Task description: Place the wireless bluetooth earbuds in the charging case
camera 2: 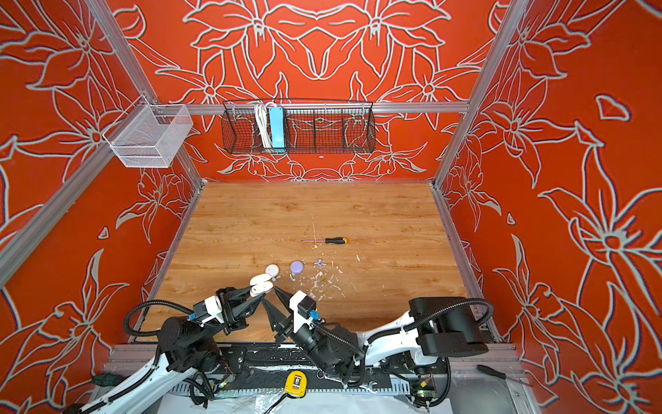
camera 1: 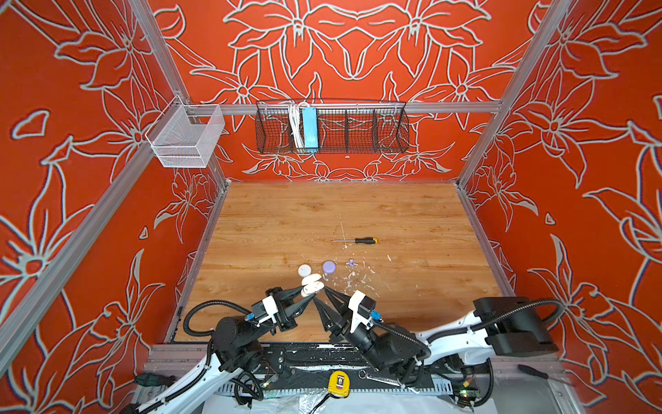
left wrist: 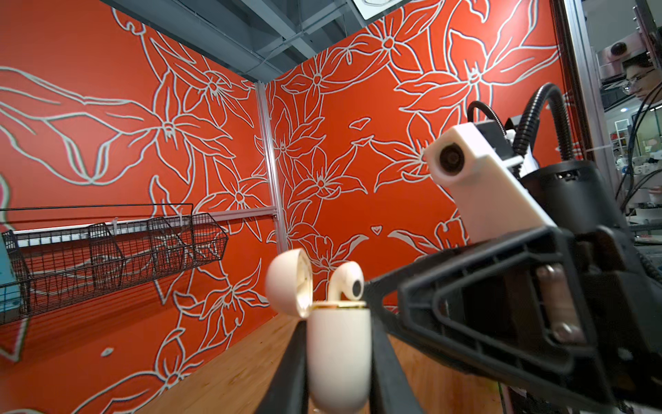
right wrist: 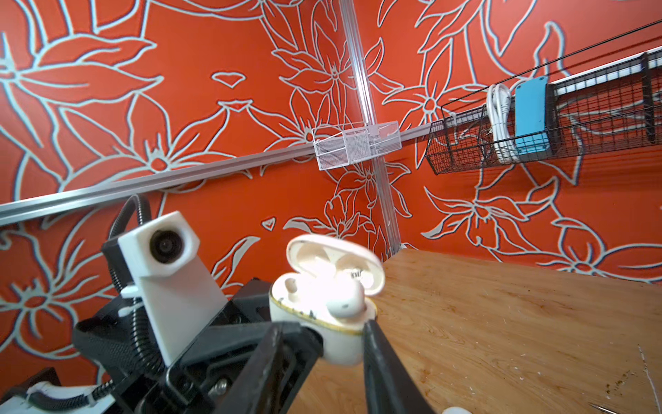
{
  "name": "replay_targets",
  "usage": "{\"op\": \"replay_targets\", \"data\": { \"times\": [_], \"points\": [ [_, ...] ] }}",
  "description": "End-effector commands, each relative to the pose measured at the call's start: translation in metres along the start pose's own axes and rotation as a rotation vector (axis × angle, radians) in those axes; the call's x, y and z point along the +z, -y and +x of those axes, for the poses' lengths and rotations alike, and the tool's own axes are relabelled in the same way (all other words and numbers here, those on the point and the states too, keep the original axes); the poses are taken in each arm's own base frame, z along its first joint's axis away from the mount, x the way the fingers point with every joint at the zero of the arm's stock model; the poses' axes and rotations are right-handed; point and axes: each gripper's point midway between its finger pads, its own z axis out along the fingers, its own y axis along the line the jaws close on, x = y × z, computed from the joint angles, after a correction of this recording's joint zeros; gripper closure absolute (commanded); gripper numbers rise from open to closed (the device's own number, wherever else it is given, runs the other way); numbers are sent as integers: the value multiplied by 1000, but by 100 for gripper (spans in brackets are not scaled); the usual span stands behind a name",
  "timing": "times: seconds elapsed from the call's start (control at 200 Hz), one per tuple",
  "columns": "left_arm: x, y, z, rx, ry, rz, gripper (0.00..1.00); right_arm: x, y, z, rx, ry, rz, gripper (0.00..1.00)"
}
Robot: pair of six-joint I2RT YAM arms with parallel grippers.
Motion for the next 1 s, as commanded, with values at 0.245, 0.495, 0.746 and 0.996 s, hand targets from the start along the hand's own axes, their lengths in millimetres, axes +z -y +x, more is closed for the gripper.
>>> {"op": "replay_targets", "data": {
  "times": [0.245,0.495,0.746,0.996],
  "points": [
    [-5,-1,6,1,22,-17,100,-10,1,-7,-80,-18,-29,48],
    [0,5,9,24,-18,28,100,-27,-16,-33,-265,-115,-224,53],
    [10,27,15,30,-72,179,100,-51,0,-39,-334,-326,-330,51],
    [13,32,20,27,-97,217,100,-65,-22,-10,-429,-491,-515,56]
  ]
}}
